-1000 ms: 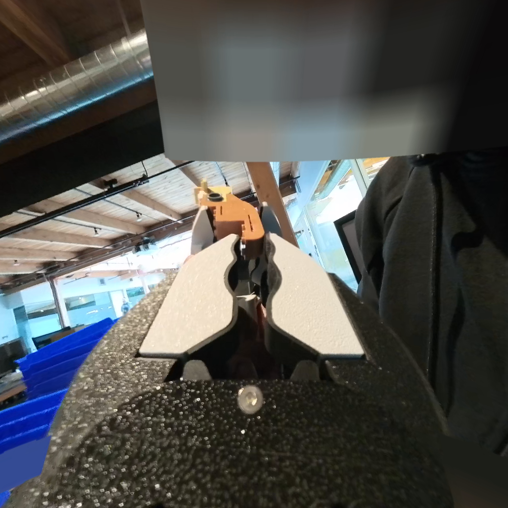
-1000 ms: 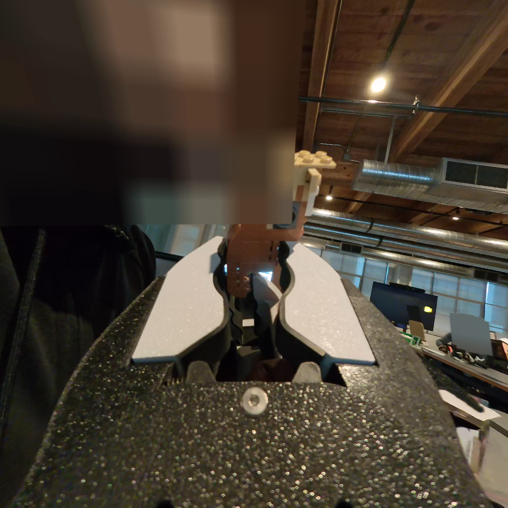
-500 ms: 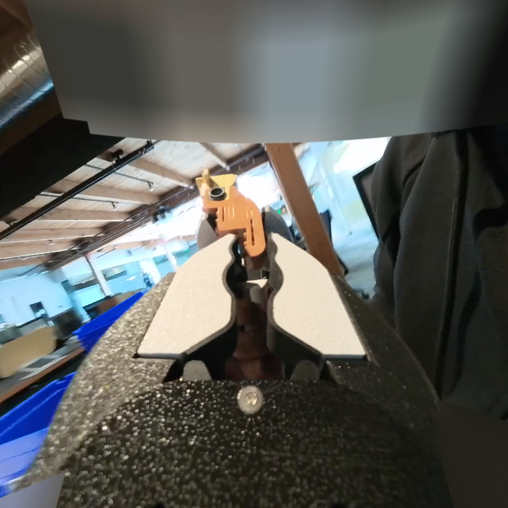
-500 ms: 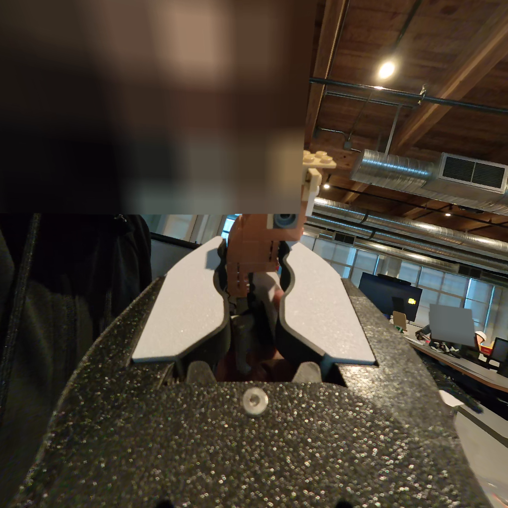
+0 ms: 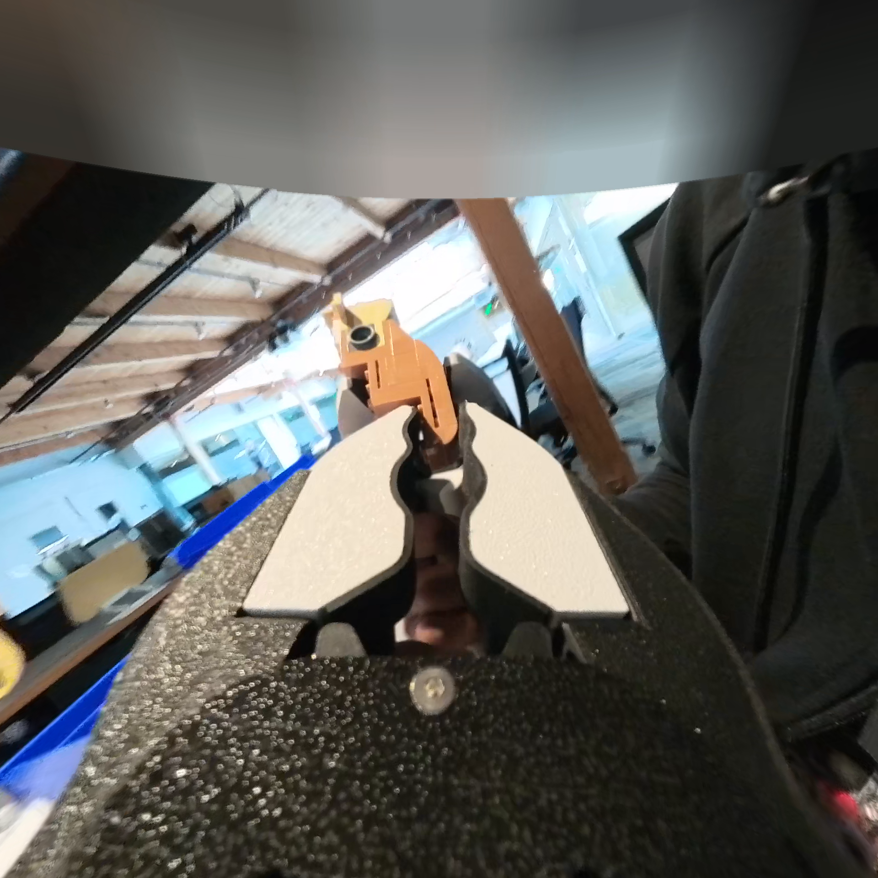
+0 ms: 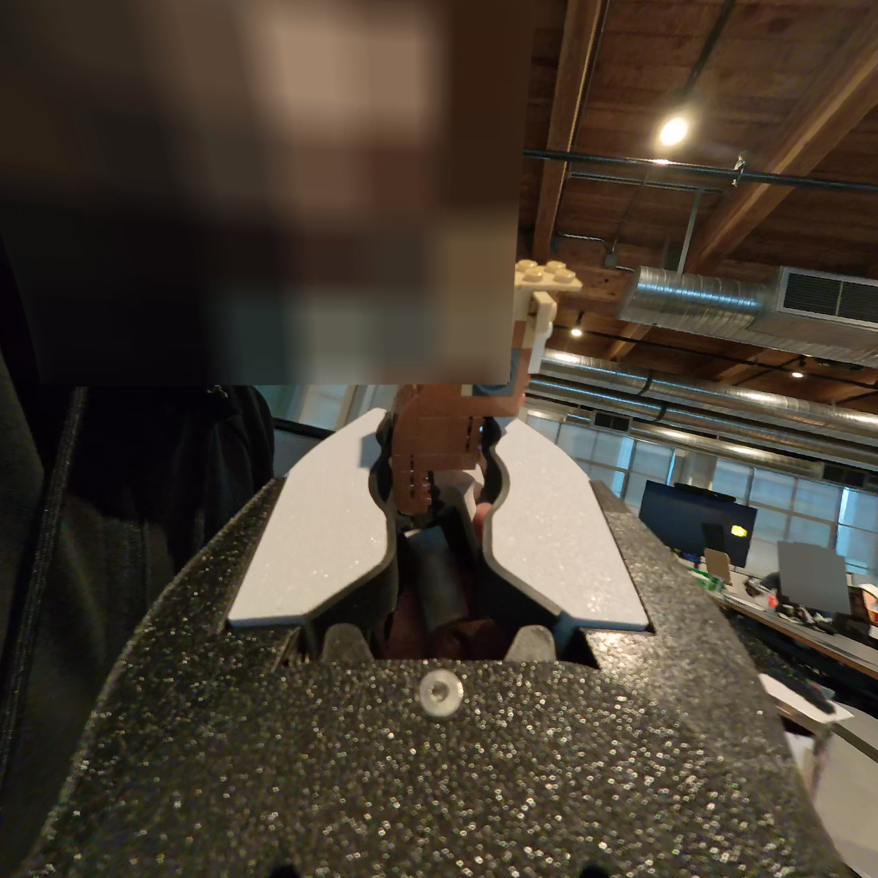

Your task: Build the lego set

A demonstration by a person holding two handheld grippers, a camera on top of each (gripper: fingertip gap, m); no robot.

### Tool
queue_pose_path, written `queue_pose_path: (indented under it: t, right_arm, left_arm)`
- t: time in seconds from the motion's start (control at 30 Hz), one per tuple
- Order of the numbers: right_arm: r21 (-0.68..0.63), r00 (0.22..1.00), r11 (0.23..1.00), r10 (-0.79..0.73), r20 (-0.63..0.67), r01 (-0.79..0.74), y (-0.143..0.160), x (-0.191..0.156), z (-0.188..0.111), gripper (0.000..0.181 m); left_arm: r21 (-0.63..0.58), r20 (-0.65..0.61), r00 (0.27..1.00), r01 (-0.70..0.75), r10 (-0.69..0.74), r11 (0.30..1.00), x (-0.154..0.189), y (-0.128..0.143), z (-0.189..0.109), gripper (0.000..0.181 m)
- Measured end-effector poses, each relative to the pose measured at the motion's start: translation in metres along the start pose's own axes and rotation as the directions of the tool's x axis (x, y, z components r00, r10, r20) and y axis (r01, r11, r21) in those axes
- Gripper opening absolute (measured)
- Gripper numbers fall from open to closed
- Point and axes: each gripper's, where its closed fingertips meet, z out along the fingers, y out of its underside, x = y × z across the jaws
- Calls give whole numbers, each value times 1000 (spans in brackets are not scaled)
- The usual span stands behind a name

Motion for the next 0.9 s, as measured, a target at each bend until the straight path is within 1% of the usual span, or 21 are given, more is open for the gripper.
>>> queue_pose_path:
  t: [0.1,0.23,0.3,0.43,0.5,0.57,0.63,0.9]
  right_arm:
    - [-24,999,999,-30,-20,29,-1,3,-1,35]
    - [-82,996,993,-84,-29,81,-1,5,-1,35]
    - [-117,994,987,-109,-25,106,0,4,-1,35]
    - [-167,989,976,-144,-18,139,2,2,0,35]
    - [-183,988,972,-156,-18,150,2,2,0,36]
    - [-191,986,968,-167,-20,160,2,2,0,35]
    - [-187,985,968,-171,-18,165,0,1,1,35]
    - [-189,985,967,-175,-13,169,3,1,1,36]
  left_arm:
    - [-106,27,998,-51,54,993,-4,3,1,14]
    - [-279,61,989,-114,136,954,-8,6,1,15]
    - [-334,59,992,-82,108,939,-7,7,1,14]
    - [-402,50,998,-13,36,915,-6,8,-1,14]
    - [-443,42,999,1,20,896,-5,9,-2,14]
    - [-484,30,999,-17,36,875,-6,9,-2,14]
    - [-498,14,997,-58,76,865,-6,9,-2,14]
    - [-493,-14,996,-79,83,867,-5,10,-3,13]
